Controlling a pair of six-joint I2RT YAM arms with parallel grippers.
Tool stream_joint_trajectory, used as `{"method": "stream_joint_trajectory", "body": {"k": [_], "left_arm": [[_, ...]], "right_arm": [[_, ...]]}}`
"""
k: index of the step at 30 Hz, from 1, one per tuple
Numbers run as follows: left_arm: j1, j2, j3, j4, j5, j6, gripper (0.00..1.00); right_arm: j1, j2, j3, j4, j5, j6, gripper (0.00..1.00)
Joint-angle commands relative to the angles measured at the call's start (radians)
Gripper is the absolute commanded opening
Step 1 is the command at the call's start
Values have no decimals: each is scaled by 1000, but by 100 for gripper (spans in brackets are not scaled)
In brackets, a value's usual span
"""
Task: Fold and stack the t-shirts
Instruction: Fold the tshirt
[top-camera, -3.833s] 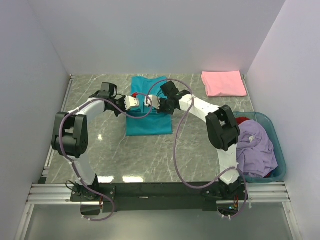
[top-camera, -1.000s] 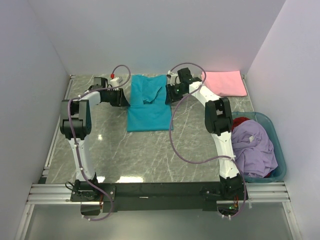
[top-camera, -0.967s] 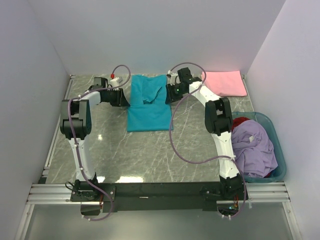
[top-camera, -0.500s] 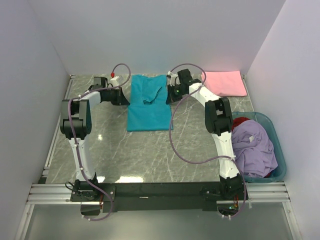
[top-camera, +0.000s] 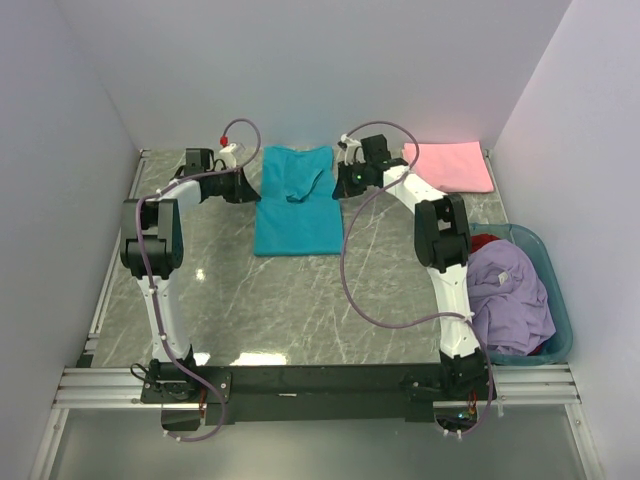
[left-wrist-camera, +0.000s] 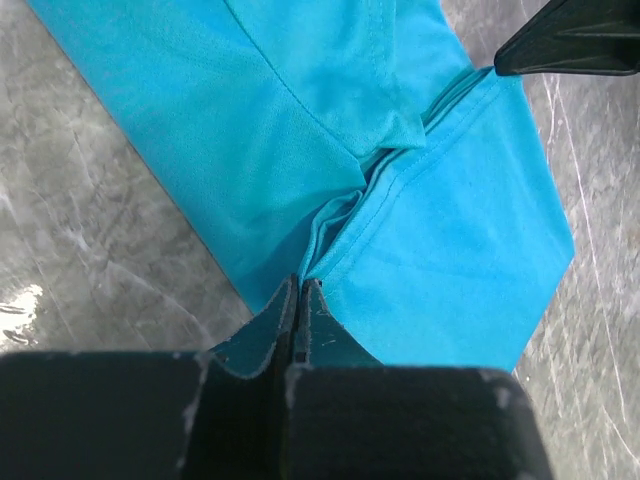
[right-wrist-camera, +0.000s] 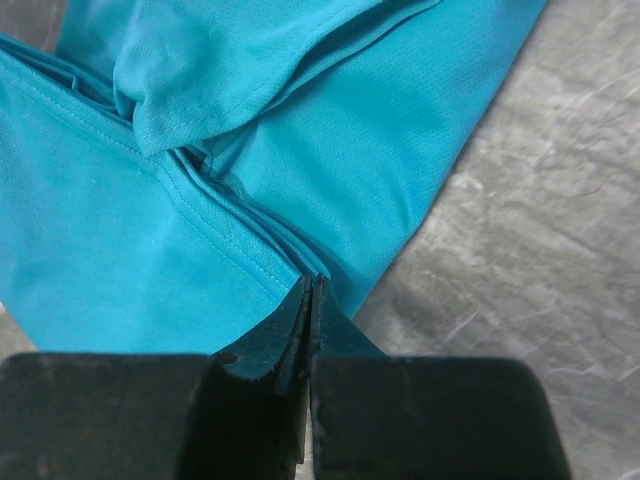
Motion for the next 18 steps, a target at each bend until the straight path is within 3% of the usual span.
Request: {"method": "stream_joint_trajectory", "body": {"k": [1,6,13,14,15,16,17,18], "left_arm": [[4,-12,23,63,26,-26,1],[4,4,34,106,8,-61,1],[4,125,227,-32,-81,-102,3],[4,147,242,-52,-87,-101,10],[4,156,257,-71,-89,-102,26],[4,165,279,-100,-97,-108,34],[4,173,284,-108,-116,-113,40],[4,170,282,-111,-124,-116,55]], "right_arm": [[-17,-73,-13,74,-6,12,0],[-23,-64,-4,95,12,45,0],[-22,32,124,37,40,68,0],[-22,39,131,35,48,69,0],[-22,43,137,32,51,77,0],[-19,52,154,26,71,78,2],[-20,55,158,15,78,84,16],[-20,55,164,8,80,86,26]]}}
